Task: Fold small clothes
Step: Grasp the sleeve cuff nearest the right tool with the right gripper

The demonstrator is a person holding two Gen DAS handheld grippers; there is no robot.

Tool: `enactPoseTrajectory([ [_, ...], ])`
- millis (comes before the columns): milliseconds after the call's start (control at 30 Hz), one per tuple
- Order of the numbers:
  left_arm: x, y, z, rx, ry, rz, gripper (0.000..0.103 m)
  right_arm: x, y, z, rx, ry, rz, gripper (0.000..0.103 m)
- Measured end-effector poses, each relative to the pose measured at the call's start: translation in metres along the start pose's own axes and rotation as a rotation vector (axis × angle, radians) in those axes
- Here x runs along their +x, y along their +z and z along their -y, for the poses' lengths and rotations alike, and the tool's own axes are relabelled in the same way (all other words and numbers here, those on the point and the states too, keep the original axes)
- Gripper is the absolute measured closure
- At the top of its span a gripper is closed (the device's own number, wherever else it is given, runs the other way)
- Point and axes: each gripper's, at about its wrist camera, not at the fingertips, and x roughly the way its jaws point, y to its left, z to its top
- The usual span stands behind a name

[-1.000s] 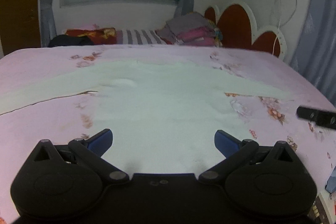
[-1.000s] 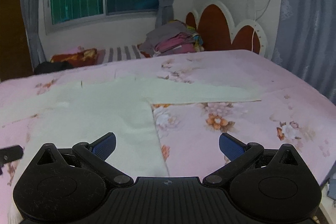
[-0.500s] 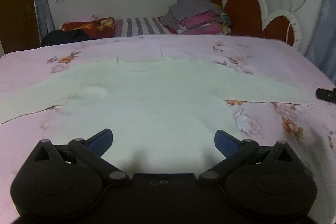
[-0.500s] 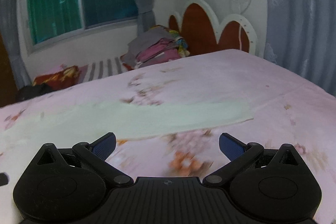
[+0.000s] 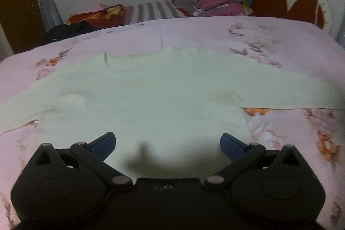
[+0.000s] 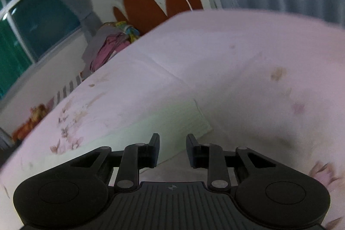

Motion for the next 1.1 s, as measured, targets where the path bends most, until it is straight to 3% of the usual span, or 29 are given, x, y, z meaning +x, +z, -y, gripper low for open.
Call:
enactPoseTrajectory([
  [267, 0.01, 0.014, -0.005, -0.027, 0.052, -0.004, 0.0, 0.024, -0.005, 0.023, 0.115, 0.007, -0.09, 0.075],
  [567, 0.012, 0.017, -0.018, -0.056, 0.105, -0.007, 0.0, 0.016, 0.002, 0.04, 0.229, 0.048, -0.094, 0.075],
  [667, 0.011, 0.019, -0.037, -0.122, 0.036, -0.009, 0.0, 0.021, 0.011, 0.039, 0.199, 0.034, -0.076, 0.075],
  [767, 0.009, 0.023, -0.056, -0.15, 0.061, 0.006, 0.0, 0.028, 0.019, 0.037, 0.163, 0.006, -0.067, 0.075],
  [833, 0.007, 0.023, -0.066, -0.122, 0.067, 0.028, 0.0, 0.031, 0.017, 0.029, 0.085, -0.009, -0.077, 0.1],
  [967, 0.004, 0.017, -0.083, -0.099, 0.11, 0.039, 0.0, 0.031, 0.016, 0.013, 0.016, -0.021, -0.067, 0.1],
  [1100, 0.004, 0.011, -0.105, -0.1, 0.13, 0.0, 0.0, 0.016, 0.006, -0.026, -0.056, 0.049, -0.064, 0.1],
])
